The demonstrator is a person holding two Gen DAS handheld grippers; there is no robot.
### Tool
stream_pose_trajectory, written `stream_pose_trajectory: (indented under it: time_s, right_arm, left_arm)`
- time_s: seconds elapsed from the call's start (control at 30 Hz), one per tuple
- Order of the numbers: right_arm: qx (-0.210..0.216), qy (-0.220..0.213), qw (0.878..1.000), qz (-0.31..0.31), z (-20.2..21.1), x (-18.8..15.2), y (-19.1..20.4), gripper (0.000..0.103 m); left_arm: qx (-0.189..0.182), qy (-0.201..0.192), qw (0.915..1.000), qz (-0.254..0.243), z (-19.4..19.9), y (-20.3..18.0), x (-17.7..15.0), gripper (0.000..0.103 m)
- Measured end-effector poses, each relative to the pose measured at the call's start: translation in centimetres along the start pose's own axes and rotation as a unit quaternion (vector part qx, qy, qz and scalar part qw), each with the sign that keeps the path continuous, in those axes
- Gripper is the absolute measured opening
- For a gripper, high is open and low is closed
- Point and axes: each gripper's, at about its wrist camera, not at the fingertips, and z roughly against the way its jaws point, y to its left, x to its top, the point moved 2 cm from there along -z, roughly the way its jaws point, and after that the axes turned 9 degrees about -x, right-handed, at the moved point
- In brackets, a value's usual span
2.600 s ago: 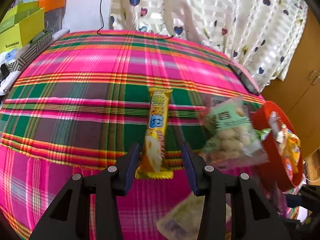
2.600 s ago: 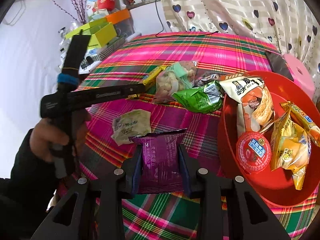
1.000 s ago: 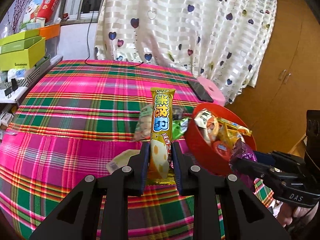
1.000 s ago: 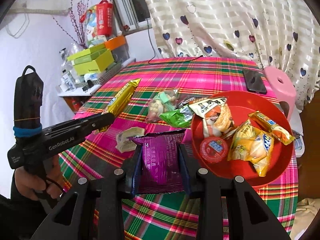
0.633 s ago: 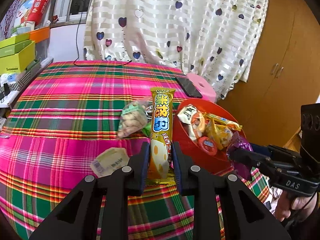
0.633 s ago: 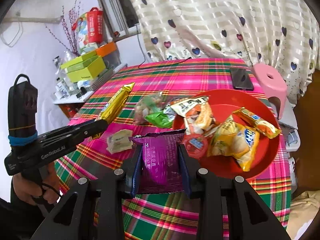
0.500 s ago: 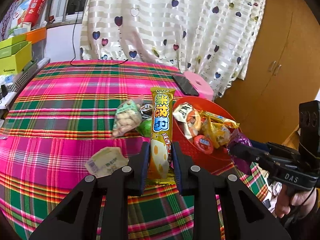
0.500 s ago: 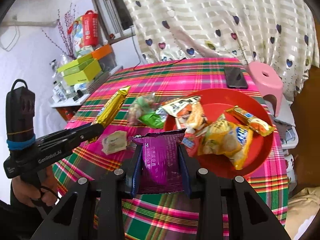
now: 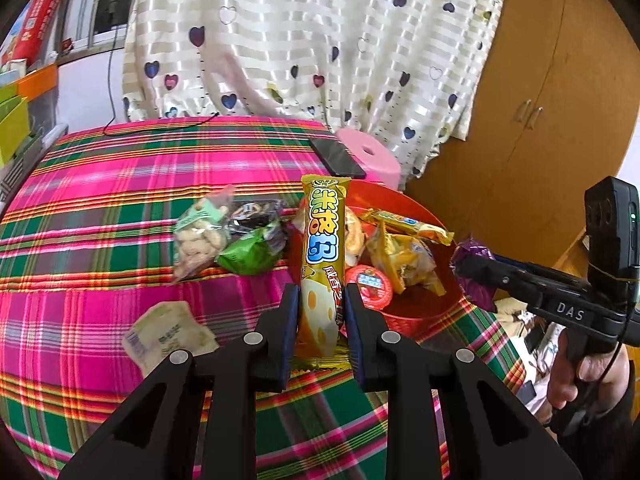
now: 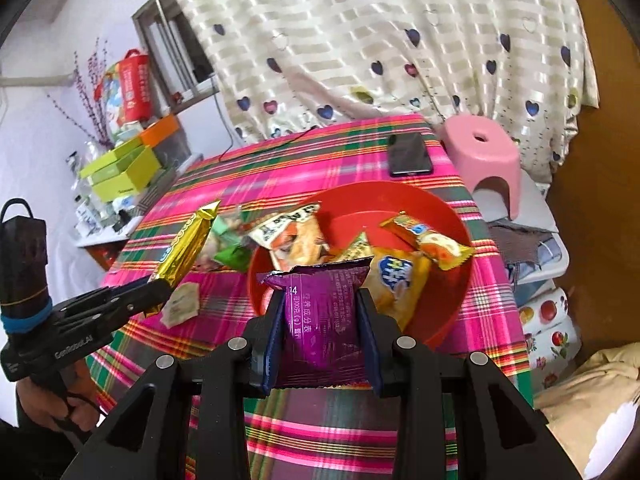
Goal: Organize snacks
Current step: 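Carry the yellow bar and the purple bag over the red basket with both tools, then open both tools to drop the yellow bar and purple bag into the basket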
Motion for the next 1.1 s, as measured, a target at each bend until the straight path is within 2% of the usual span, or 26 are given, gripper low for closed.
stream_pose_trajectory:
  time_s: [0.6,1.1]
  right_arm:
    - [-0.021,0.037,0.999,-0.021,-4.1,0.0,-2.7,0.032]
    - [-0.036,0.027,0.999,-0.022,-5.8,1.2,-3.5,0.032]
  left_arm:
    - [-0.010,0.022,0.9996,-0.013,-2.8,-1.3,0.9,0.024]
    - [-0.021,0.034,0.9986,-0.034,-5.8,-2.6,3.2,0.024]
